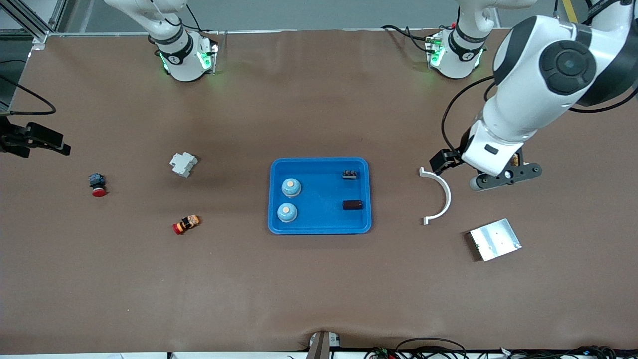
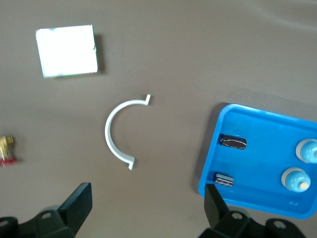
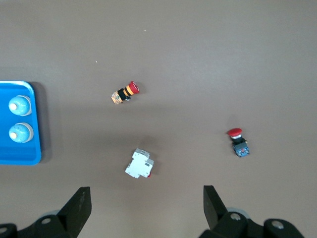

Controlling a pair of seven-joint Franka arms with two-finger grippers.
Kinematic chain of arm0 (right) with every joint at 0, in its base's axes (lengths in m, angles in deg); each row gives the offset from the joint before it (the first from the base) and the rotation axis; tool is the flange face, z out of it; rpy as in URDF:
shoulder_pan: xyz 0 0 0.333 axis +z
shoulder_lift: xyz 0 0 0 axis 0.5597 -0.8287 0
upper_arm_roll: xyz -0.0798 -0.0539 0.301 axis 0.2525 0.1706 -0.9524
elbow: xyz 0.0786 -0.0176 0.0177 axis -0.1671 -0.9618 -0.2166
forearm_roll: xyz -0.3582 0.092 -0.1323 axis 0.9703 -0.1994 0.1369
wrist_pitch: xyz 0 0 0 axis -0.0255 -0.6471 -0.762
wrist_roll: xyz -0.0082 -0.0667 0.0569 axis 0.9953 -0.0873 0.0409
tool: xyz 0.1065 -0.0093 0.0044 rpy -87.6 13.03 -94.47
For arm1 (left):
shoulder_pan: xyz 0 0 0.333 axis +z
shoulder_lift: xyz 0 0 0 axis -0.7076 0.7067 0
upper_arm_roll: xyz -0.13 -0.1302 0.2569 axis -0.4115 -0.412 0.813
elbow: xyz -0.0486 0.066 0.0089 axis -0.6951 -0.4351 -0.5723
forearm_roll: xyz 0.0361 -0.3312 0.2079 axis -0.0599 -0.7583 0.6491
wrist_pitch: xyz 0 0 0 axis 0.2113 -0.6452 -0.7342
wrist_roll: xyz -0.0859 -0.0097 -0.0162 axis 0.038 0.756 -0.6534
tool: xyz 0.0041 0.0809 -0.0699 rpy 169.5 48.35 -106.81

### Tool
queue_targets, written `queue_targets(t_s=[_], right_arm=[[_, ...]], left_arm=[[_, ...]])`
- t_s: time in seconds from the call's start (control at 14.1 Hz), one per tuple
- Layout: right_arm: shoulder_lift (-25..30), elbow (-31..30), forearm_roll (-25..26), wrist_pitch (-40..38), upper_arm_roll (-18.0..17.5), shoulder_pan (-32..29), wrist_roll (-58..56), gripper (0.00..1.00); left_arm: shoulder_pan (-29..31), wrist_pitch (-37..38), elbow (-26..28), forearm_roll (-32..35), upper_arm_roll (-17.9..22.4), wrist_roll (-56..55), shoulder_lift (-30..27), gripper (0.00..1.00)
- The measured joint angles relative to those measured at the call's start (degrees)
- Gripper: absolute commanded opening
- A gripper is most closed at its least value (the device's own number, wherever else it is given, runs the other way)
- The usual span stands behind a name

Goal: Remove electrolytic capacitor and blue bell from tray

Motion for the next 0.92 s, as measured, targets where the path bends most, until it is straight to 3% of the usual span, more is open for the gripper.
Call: queue_targets(t_s=[0.28, 0.64, 0.92], right_arm=[[-3.7, -1.4, -0.9, 5.0, -0.7, 3.4, 5.9, 1.0], [-7.2, -6.8, 0.8, 14.8, -1.3, 18.7, 33.3, 1.0], [-12.8, -7.5, 2.9, 20.5, -1.3, 27.6, 46.4, 1.0]], left_arm=[[-0.3, -1.0, 3.1, 0.0, -1.9, -18.5, 0.3, 1.0], [-2.8, -9.1, 4.5, 0.0, -2.2, -42.8, 3.6, 1.0], [-5.5, -14.2, 4.5, 0.1, -2.3, -56.1, 8.8, 1.0]])
